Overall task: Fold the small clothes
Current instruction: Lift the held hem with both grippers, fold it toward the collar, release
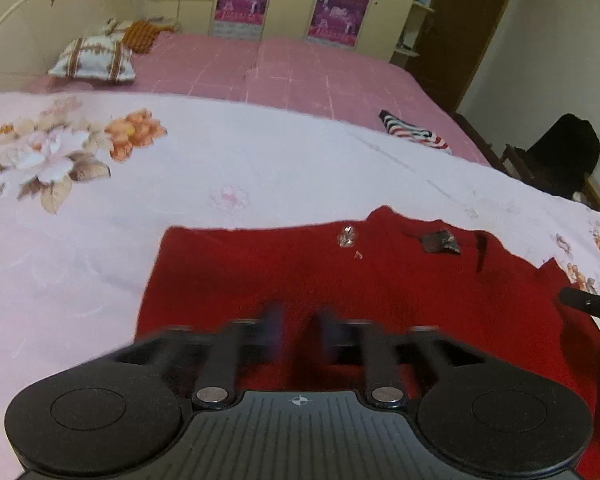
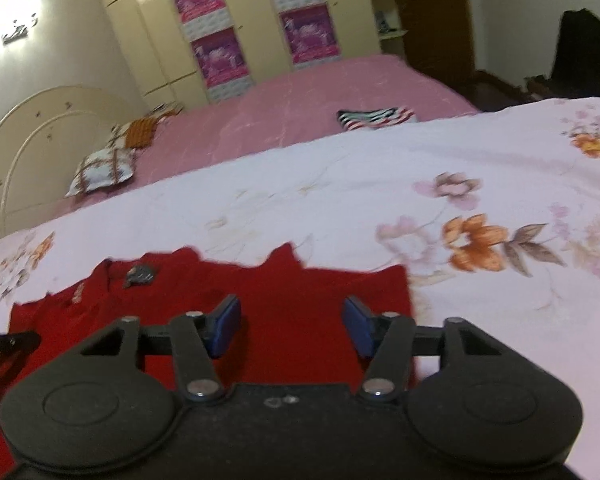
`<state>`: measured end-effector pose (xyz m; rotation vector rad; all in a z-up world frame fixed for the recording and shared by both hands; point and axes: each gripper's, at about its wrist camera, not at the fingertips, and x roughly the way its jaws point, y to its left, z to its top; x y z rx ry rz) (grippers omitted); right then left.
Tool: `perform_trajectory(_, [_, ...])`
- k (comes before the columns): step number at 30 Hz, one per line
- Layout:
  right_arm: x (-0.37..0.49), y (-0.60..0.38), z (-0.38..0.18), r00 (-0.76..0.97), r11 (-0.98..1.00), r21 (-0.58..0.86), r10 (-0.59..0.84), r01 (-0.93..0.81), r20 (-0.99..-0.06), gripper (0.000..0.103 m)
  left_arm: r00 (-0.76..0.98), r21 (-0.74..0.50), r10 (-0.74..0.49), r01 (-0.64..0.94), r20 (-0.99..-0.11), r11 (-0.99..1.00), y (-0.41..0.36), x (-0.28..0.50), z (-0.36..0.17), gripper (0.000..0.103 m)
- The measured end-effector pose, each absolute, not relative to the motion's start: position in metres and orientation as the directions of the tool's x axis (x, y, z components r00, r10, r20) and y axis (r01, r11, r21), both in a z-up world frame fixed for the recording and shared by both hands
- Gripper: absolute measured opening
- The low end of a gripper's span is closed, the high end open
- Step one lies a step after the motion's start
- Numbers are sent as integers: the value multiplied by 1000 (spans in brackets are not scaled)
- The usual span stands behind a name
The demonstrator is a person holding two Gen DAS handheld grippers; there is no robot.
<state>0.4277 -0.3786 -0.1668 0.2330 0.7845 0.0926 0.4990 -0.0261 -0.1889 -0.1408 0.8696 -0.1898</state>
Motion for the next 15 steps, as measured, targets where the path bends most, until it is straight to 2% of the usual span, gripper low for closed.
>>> perform_trajectory(1, [428,-376,-167,704,974,225,170,-14,-689,53,657,-168,-197,108,-728,980,-27,493,-185,103])
perform_trajectory(2, [428,-373,-168,702,979,202,164,-29,-693,51,694,-130,-164,101,-701,986,-26,492,-186,103])
perform_trajectory(3, [428,-372,-167,707,984,177,147,-31,-692,43,703,-111,-163,119,-692,987,-28,491,-186,103])
perform_trajectory(6, [429,-374,-166,710,981,194,151,-21,-688,25,658,-136,-201,149,-725,979,-30,499,-200,103])
perform_trajectory(7, [430,-374,-167,707,981,195,152,-20,-691,23,650,-152,-207,141,-731,978,-29,502,-204,101])
perform_trajectory(9, [430,-372,-167,697,981,192,156,-27,-699,25,640,-168,-217,138,-737,976,-28,506,-212,70])
perform_trajectory(10, [431,-372,-168,691,982,188,159,-34,-705,31,643,-153,-206,137,-738,979,-30,506,-214,66])
perform_trajectory(12, [432,-372,-171,691,983,179,155,-37,-706,30,653,-132,-193,141,-732,981,-32,507,-214,41])
perform_trajectory(13, [432,-371,-171,690,983,179,155,-38,-707,26,658,-135,-189,133,-729,982,-31,506,-212,30])
perform_trajectory(14, [430,-370,-171,695,983,181,157,-40,-701,16,657,-157,-199,123,-727,980,-30,507,-209,7])
perform_trajectory(15, [428,-368,-169,704,983,180,158,-44,-692,7,658,-173,-209,120,-724,978,-26,505,-204,8])
